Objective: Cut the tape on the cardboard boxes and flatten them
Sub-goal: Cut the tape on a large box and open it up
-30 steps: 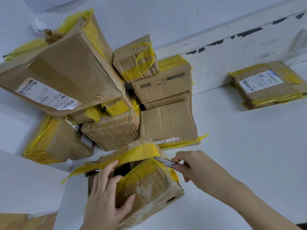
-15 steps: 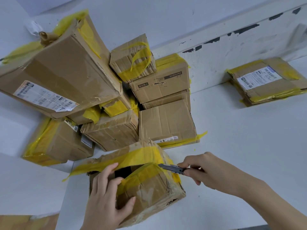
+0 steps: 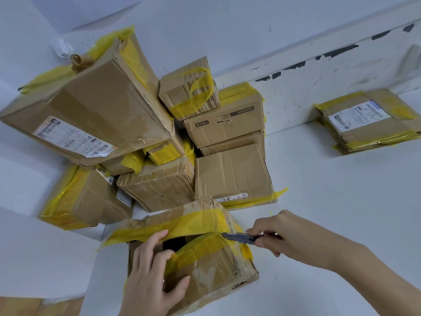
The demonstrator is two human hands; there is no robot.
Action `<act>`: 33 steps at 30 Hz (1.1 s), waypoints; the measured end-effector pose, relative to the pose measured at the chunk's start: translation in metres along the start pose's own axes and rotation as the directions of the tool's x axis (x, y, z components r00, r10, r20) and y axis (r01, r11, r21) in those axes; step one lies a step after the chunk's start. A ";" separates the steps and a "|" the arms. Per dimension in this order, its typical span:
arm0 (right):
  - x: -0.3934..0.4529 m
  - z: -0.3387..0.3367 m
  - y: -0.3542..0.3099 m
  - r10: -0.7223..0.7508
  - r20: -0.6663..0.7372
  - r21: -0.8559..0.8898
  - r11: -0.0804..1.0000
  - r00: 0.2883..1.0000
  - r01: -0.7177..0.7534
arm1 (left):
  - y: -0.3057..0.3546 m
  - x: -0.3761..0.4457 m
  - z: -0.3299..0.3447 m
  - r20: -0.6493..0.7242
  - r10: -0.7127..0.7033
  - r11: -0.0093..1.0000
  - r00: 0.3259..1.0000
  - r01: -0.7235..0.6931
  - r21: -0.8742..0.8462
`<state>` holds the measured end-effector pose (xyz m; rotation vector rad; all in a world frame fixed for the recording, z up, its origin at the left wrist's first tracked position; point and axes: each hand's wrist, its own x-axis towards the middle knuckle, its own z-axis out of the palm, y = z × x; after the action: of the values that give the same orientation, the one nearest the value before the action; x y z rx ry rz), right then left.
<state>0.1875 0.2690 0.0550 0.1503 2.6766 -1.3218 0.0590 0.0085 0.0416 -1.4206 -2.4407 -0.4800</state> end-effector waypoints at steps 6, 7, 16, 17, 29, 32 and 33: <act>-0.014 0.020 -0.002 0.050 -0.107 -0.092 0.994 0.993 -0.060 | -0.001 0.001 0.001 -0.007 0.003 1.000 1.000 -0.003 0.011; -0.016 0.023 -0.002 0.059 -0.116 -0.077 0.995 0.992 -0.068 | -0.001 0.002 0.001 -0.010 0.000 1.000 1.000 0.000 0.009; -0.031 0.024 0.002 0.090 -0.085 -0.035 0.995 0.992 -0.093 | -0.003 0.003 0.002 -0.077 0.071 0.996 0.994 -0.075 -0.049; -0.031 0.022 0.003 0.087 -0.101 -0.009 0.996 0.991 -0.088 | -0.004 0.003 0.002 -0.084 0.081 0.995 0.993 -0.086 -0.056; 0.015 0.085 0.092 0.420 -0.282 -0.305 0.813 0.863 -0.496 | -0.004 0.007 0.001 -0.079 0.107 0.992 0.991 -0.111 -0.056; 0.019 0.097 0.089 0.410 -0.300 -0.236 0.843 0.861 -0.484 | -0.004 0.007 0.000 -0.070 0.105 0.993 0.992 -0.108 -0.041; 0.019 0.097 0.084 0.407 -0.325 -0.139 0.872 0.854 -0.469 | -0.004 0.007 0.000 -0.070 0.102 0.994 0.992 -0.105 -0.038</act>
<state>0.1910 0.2433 -0.0722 0.9371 2.7425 -0.9186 0.0527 0.0120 0.0442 -1.5130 -2.3035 -0.5492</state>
